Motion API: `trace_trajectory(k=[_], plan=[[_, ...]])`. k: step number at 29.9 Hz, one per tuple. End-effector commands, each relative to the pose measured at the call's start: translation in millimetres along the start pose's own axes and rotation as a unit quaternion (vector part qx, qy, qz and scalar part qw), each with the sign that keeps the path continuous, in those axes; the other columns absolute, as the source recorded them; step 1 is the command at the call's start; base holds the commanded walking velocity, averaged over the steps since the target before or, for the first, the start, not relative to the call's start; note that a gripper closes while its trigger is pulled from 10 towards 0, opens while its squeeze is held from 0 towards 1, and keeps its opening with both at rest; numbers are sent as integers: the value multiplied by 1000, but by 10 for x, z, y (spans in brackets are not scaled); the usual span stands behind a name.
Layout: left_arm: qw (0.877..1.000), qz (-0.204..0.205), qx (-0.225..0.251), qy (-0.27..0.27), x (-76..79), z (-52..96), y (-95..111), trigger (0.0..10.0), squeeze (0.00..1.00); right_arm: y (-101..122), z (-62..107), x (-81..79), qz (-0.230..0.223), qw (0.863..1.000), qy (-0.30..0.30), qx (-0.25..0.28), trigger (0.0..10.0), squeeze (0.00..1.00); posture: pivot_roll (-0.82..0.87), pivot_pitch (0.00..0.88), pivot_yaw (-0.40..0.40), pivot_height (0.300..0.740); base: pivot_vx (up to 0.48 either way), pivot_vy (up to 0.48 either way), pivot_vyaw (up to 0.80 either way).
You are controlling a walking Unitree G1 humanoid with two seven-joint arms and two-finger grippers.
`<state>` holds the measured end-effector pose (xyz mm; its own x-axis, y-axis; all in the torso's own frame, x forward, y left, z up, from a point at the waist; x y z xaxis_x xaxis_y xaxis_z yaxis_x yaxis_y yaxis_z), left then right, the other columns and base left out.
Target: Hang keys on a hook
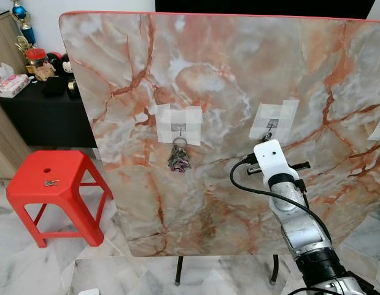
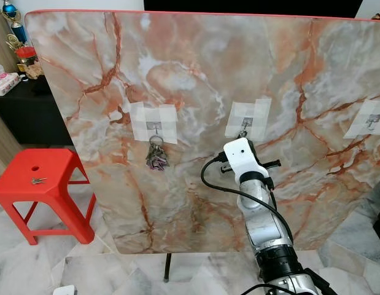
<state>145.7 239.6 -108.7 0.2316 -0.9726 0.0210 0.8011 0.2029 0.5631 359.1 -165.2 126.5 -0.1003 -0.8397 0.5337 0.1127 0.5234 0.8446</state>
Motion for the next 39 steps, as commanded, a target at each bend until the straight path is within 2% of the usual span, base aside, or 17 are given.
trace_trajectory(k=[1, 9, 15, 18, 22, 26, 27, 28, 29, 31, 32, 33, 35, 36, 37, 39], plan=[[1000, -6, -7, -5, 17, 2, -29, 10000, 0, -15, -25, 28, -2, 1000, -1, -10, 10000, 1000, 123, 0, -48, 740, 0, 0, 0], [1000, -7, -7, -4, 12, 2, -27, 10000, 0, 50, -10, -2, -17, 1000, 4, 7, 10000, 1000, 123, 0, -47, 740, 0, 0, 0], [1000, -7, -8, -4, 12, 4, -34, 10000, 0, 41, 70, -57, -22, 1000, 16, 13, 10000, 1000, 123, 0, -48, 740, 0, 0, 0], [1000, -8, -9, -5, 13, 4, -37, 10000, 0, -38, 138, -82, -16, 1000, 23, 0, 10000, 1000, 122, 0, -50, 740, 0, 0, 0], [1000, -7, -9, -5, 14, 4, -40, 10000, 0, -251, 254, -89, -8, 998, 26, -48, 10000, 1000, 123, 0, -53, 740, 0, 0, 0], [1000, -8, -10, -5, 14, 4, -41, 10000, 0, -502, 424, -144, 2, 995, 55, -87, 10000, 1000, 121, 0, -53, 740, 0, 0, 0], [1000, -8, -10, -5, 15, 4, -41, 10000, 0, -617, 471, -182, -3, 991, 75, -109, 10000, 404, 119, 0, -52, 740, 0, 0, 0], [1000, -9, -11, -5, 16, 3, -41, 10000, 0, -794, 513, -206, -83, 981, 78, -155, 10000, 0, 116, 0, -52, 740, 0, 0, 0], [1000, -9, -11, -5, 16, 3, -41, 10000, 0, -794, 513, -206, -83, 981, 78, -155, 10000, 0, 116, 0, -52, 740, 0, 0, 0], [1000, -9, -11, -5, 17, 3, -41, 10000, 0, -1032, 543, -194, -126, 970, 73, -194, 10000, 0, 115, 0, -49, 740, 0, 0, 0], [1000, -9, -11, -5, 17, 3, -41, 10000, 0, -1032, 543, -194, -126, 970, 73, -194, 10000, 0, 115, 0, -49, 740, 0, 0, 0], [1000, -9, -12, -5, 21, 2, -42, 10000, 0, -1238, 584, -181, -144, 961, 70, -226, 10000, 0, 115, 0, -48, 740, 0, 0, 0], [1000, -8, -13, -5, 23, 2, -44, 10000, 0, -1477, 665, -203, -165, 947, 71, -268, 10000, 0, 114, 0, -49, 740, 0, 0, 0], [1000, -8, -13, -5, 25, 1, -44, 10000, 0, -1653, 743, -240, -181, 934, 74, -299, 10000, 0, 112, 0, -48, 740, 0, 0, 0], [1000, -8, -13, -5, 25, 1, -44, 10000, 0, -1653, 743, -240, -181, 934, 74, -299, 10000, 0, 112, 0, -48, 740, 0, 0, 0], [1000, -2, -15, -3, 24, 1, -48, 10000, 0, -1892, 953, -444, -213, 907, 117, -343, 10000, 0, 107, 0, -44, 740, 0, 0, 0]])
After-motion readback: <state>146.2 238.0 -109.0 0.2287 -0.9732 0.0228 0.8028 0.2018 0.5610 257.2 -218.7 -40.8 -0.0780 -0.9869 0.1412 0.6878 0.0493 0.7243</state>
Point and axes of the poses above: a point about 5 cm out from each wrist's last joint towards the gripper, its own z axis pointing back from the gripper into the wrist, its own y axis along the axis of the wrist's last joint, x = y × z, the point moved 2 cm from there along -z, pointing out of the wrist towards the gripper, and after that the axes turned 1 degree about z, right-handed, at the moved point
